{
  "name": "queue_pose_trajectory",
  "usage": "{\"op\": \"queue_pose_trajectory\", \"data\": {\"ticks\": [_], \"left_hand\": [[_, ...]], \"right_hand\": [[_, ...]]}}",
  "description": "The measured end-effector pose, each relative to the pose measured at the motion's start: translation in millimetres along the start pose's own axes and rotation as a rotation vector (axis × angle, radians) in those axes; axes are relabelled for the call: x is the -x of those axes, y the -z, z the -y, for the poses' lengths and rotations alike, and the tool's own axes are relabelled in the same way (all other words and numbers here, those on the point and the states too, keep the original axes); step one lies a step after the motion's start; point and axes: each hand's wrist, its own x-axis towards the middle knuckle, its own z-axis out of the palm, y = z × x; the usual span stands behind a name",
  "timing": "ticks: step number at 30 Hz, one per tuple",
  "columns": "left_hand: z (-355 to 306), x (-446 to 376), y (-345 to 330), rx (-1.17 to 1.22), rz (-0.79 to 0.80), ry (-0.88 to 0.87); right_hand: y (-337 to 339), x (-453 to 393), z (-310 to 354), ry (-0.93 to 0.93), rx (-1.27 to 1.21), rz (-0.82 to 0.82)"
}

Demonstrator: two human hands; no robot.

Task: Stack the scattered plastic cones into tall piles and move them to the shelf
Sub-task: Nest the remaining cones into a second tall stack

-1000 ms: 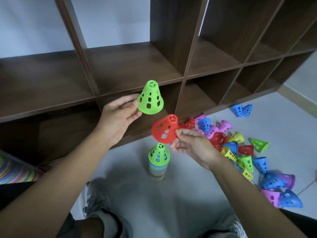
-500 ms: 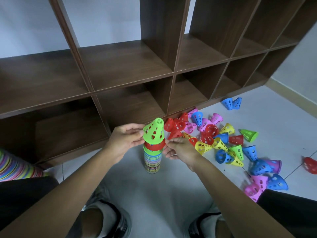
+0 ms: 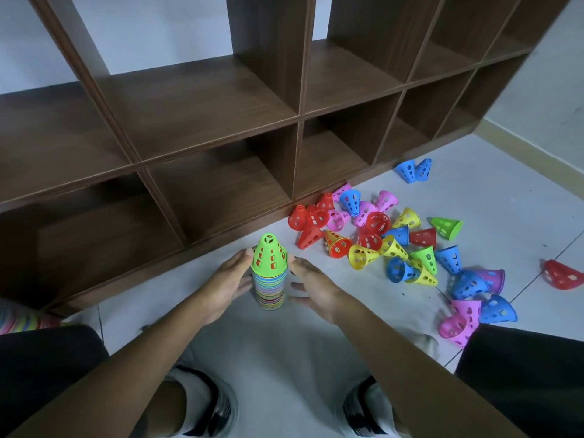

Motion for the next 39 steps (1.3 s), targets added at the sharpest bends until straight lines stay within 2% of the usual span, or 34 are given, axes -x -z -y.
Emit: {"op": "queue_pose_trajectory", "data": {"ticks": [9,16,21,26,34,39], "left_hand": [[2,-11,-41,-0.034,0.062,-0.046],[3,-2,-90,-0.052,0.097,-0.097],[6,-3,-112,-0.009,0.150,-0.094],[20,-6,-136,0.049,0.269,-0.061],[26,1,-193,0.021,0.393,0.012],[22,4,-211,-0.058,0.405,0.015]], "right_hand": [[17,13,-20,-0.059,-0.279,-0.075],[49,39,-25,0.040,-0.449,-0.198],[63,51,-39,0.029,-0.465,-0.288],[82,71,-53,0.036,-0.376,-0.393],[116,110,-78,0.053,-0.370,-0.549],[131,123,-85,0.052,-0.359,-0.558]]}}
